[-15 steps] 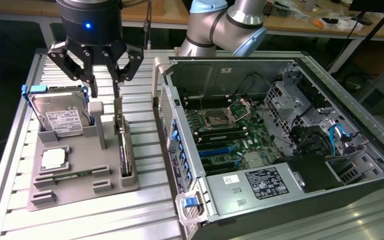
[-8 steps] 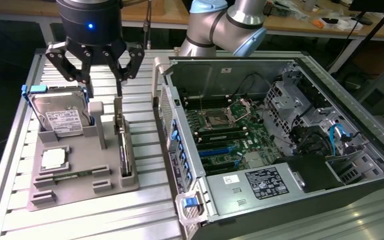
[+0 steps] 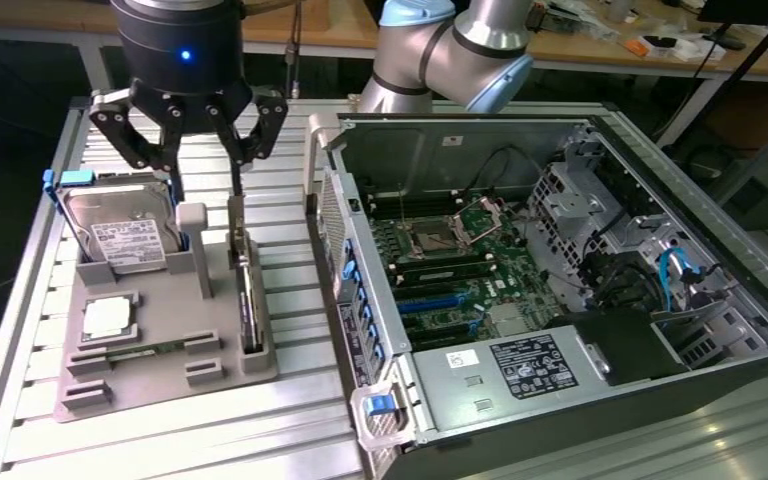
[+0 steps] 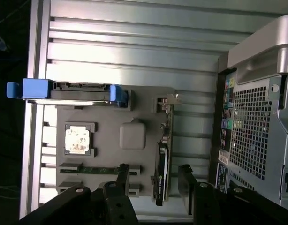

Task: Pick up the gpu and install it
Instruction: 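Pick up the gpu and move the gpu toward the slot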

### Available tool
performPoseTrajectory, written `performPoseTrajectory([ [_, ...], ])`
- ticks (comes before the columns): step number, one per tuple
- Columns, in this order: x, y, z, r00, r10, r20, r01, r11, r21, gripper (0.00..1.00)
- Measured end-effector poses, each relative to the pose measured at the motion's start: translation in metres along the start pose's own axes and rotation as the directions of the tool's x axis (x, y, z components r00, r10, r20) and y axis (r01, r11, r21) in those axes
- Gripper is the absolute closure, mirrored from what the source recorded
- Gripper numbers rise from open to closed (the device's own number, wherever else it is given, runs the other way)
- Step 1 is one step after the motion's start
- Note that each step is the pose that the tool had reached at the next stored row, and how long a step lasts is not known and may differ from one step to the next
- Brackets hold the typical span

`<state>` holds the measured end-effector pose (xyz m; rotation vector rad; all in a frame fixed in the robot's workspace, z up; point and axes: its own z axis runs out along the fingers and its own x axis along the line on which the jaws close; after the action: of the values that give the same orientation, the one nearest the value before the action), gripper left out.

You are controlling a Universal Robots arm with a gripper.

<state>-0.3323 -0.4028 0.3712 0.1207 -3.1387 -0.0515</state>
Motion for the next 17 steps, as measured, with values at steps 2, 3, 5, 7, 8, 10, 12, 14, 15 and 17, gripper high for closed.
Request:
performPoseTrajectory([
  [2,0.0,-0.0044,0.0025,1.0,0.0,-0.0025,0.0,1.0,0.0,0.46],
  [3,0.0,-0.0063,0.0041,1.0,0.0,-0.0029,0.0,1.0,-0.0002,0.46],
  [5,-0.001,-0.0081,0.0077,1.0,0.0,-0.0031,0.0,1.0,0.0,0.46],
  [7,-0.004,-0.0086,0.0104,1.0,0.0,-0.0035,0.0,1.0,0.001,0.46],
  [8,-0.005,-0.0088,0.0118,1.0,0.0,-0.0034,0.0,1.0,0.0009,0.46],
  [10,-0.007,-0.0093,0.0152,1.0,0.0,-0.0032,0.0,1.0,0.0008,0.46],
  [12,-0.008,-0.0101,0.0187,1.0,0.0,-0.0034,0.0,1.0,0.0009,0.46],
  [14,-0.009,-0.0111,0.0222,1.0,0.0,-0.0034,0.0,1.0,0.001,0.46],
  [15,-0.009,-0.0115,0.0241,1.0,0.0,-0.0034,0.0,1.0,0.001,0.46],
  [17,-0.01,-0.0122,0.0277,1.0,0.0,-0.0033,0.0,1.0,0.0012,0.46],
])
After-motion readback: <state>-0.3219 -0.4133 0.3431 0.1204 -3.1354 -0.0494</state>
